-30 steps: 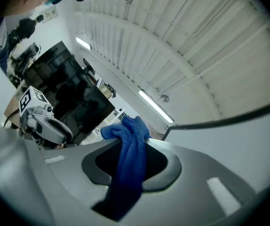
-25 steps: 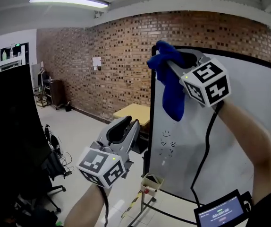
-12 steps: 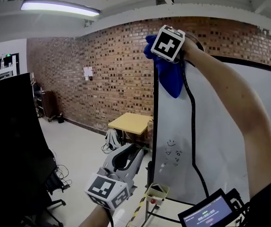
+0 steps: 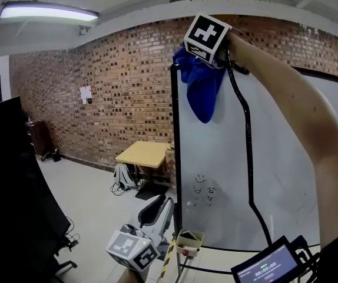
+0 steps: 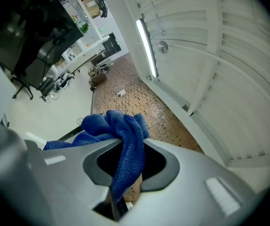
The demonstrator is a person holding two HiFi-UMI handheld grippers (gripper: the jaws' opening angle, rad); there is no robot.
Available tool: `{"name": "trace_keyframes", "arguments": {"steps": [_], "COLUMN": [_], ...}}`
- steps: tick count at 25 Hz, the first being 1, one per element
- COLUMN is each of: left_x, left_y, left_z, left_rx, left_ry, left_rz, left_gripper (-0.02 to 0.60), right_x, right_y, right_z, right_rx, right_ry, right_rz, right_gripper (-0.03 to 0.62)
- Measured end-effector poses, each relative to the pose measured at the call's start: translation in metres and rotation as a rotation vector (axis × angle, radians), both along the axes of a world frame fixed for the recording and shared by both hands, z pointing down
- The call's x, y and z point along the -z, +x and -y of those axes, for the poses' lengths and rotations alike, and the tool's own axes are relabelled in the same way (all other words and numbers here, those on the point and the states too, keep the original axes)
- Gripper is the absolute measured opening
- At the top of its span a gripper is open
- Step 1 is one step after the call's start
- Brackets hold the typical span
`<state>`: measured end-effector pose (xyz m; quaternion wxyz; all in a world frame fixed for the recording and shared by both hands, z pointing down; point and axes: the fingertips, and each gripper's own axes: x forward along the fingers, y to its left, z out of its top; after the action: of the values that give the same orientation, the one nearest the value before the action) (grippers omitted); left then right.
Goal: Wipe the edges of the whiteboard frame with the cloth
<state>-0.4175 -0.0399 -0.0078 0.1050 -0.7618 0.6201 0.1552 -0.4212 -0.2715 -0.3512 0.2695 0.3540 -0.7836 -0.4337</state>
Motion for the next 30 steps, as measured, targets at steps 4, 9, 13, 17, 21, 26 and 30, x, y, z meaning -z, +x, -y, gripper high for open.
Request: {"name": "trace_keyframes", "arguments": {"steps": [4,9,13,17,21,26,30], "left_x": [-0.011,-0.019,-0.01,-0.008,0.009,0.005,-0.015], "left_y": [0.012,0.046,0.097,0.144,0.189,0.255,0.265], "left_z": [0.016,0.028,0.022,0.024,0.021,0.02,0.025], "left_rx": [-0.066,-0.116,-0.148,-0.142,-0.147,-0.156,-0.172], "left_ry": [-0.01,-0.006,-0.022,-0.029,-0.051,-0.069,-0.082], "left_rz": [-0.002,0.022,0.051,0.081,0.082,0.096,0.082], "left_gripper": [0.083,0.081,0.081,0.081,0.081,0.081,0.081], "right_x": [-0.008,-0.019,-0.015,-0.015,-0.005,-0.002,-0.012], "right_y": [0.019,0.062,0.117,0.17,0.218,0.274,0.283], "right_z": [0.005,0.008,0.007,0.012,0.015,0.019,0.027], "right_rx": [-0.016,-0.035,-0.037,-0.035,-0.03,-0.01,-0.008], "right_ry": [-0.022,-0.021,-0.044,-0.045,-0.055,-0.072,-0.086], "right_rz": [-0.001,0.017,0.048,0.072,0.099,0.13,0.131], "right_gripper": [0.08,0.078,0.078,0.078,0.078,0.078,0.078]}}
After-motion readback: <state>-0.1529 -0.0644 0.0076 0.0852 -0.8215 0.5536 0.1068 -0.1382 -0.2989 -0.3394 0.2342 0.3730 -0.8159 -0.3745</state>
